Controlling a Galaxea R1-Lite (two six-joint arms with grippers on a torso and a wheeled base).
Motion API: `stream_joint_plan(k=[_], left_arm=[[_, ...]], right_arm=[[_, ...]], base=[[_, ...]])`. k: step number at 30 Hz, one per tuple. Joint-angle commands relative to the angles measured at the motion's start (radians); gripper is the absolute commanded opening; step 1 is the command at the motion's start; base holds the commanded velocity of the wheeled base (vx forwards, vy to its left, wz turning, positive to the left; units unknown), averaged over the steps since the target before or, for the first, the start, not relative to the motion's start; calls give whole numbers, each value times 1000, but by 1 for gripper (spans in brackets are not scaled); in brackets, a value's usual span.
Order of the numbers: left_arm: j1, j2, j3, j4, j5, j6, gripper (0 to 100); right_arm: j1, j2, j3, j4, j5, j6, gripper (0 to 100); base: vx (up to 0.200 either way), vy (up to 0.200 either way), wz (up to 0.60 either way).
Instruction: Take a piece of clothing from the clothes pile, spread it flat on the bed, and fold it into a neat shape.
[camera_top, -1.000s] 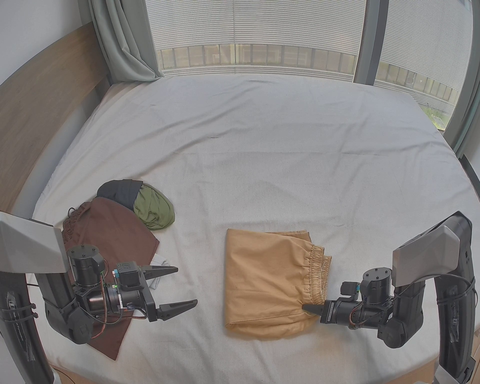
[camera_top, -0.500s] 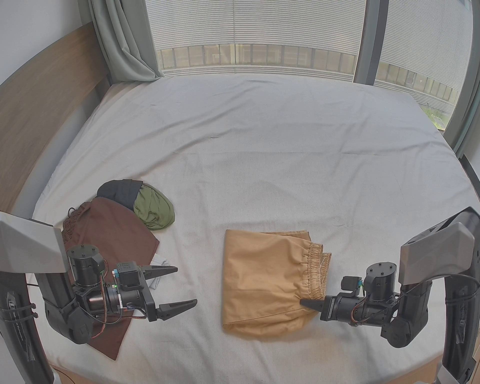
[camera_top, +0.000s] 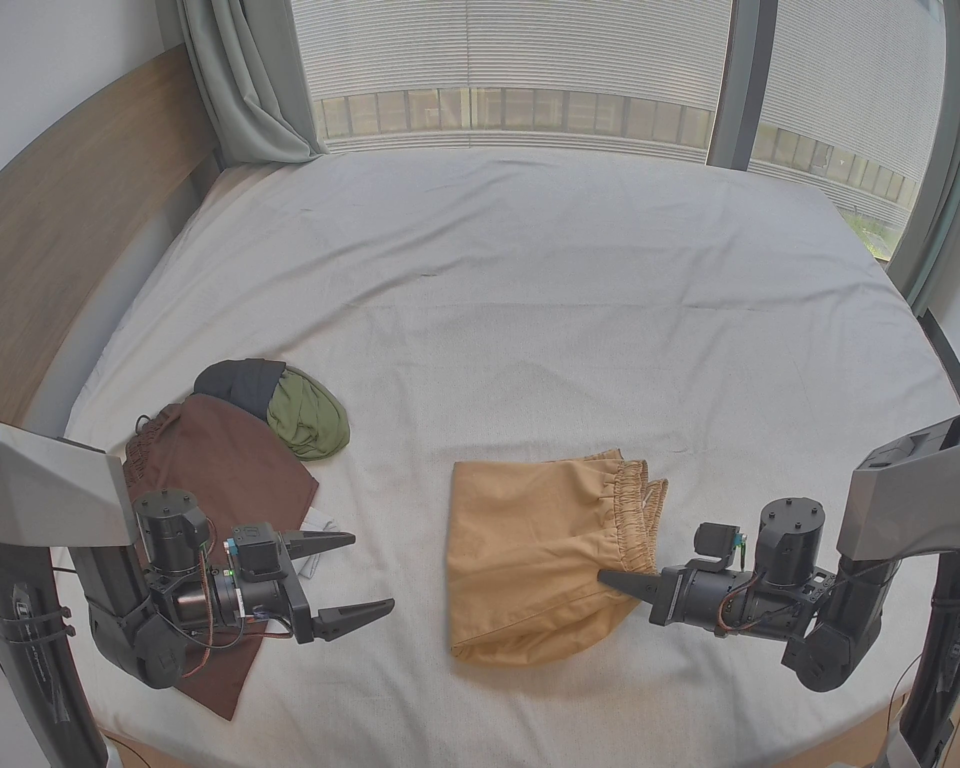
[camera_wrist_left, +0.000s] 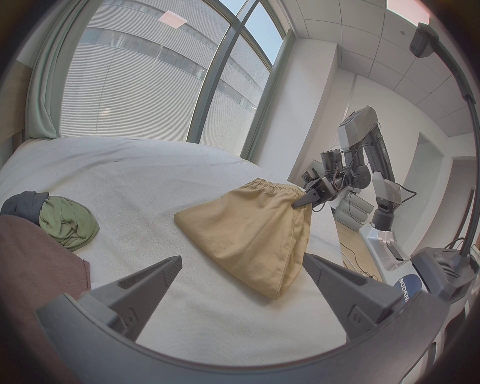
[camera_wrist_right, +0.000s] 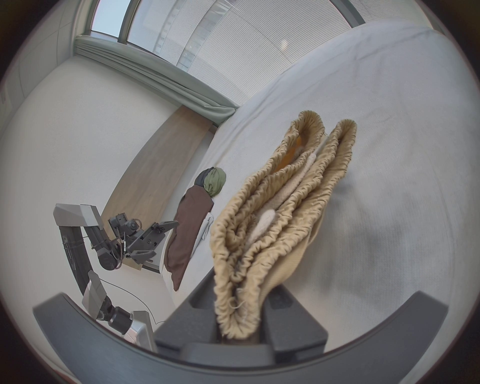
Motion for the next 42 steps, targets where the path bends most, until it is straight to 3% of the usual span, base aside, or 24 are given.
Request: stream_joint_plan(k=[1, 26, 33, 42], left_arm=[[0, -3, 1, 0, 0, 0, 100], [0, -7, 9, 0, 3, 0, 100], [1, -16, 9, 0, 3, 0, 100], [0, -26, 27, 1, 3, 0, 100]], right_arm=[[1, -43, -3, -1, 2, 2, 0], [15, -108, -34, -3, 33, 7, 0], [30, -141, -79, -1, 34, 65, 0], [20, -141, -131, 0, 54, 68, 0]], base=[[0, 0, 0], [0, 0, 0], [0, 0, 0], [0, 0, 0]])
